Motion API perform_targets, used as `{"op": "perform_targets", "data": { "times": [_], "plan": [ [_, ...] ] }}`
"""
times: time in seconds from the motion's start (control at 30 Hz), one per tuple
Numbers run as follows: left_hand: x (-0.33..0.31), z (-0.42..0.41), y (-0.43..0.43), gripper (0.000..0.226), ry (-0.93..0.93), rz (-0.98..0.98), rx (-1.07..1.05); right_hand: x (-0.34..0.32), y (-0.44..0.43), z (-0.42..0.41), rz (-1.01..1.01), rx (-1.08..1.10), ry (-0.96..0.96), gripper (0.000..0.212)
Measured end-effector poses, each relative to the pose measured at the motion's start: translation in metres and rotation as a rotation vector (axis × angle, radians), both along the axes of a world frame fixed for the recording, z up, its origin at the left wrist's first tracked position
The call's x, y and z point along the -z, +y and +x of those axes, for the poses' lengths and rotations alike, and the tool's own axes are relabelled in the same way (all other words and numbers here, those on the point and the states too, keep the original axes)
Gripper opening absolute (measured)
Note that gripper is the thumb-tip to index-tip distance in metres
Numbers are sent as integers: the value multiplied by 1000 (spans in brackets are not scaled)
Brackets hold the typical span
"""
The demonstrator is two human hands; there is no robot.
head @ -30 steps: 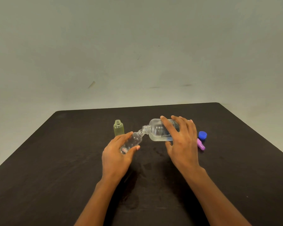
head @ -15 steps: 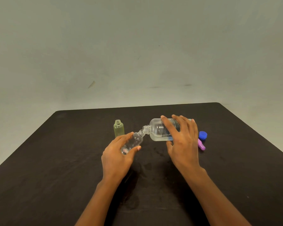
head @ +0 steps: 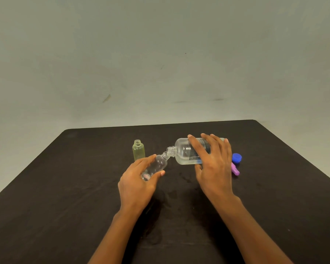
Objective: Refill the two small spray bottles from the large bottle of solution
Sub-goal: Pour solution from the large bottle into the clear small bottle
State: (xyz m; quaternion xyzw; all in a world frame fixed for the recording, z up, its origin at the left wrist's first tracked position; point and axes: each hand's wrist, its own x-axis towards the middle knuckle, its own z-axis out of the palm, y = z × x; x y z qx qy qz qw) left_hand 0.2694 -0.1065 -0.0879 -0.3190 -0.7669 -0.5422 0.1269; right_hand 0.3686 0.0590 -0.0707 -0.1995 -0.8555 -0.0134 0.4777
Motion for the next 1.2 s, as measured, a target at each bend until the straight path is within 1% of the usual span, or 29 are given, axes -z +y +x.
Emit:
{"op": "perform_targets", "data": {
  "times": [0.63,0.97,1.2],
  "plan": [
    [1,1,1,47,-3,15,-2,-1,0,0,8,2,3,90],
    [1,0,2,47,-12,24,-6,-1,0,0,7,10,-1,94],
    [0,1,1,46,-7,23,-6,-1,1,0,4,9,-9,91]
  ]
}}
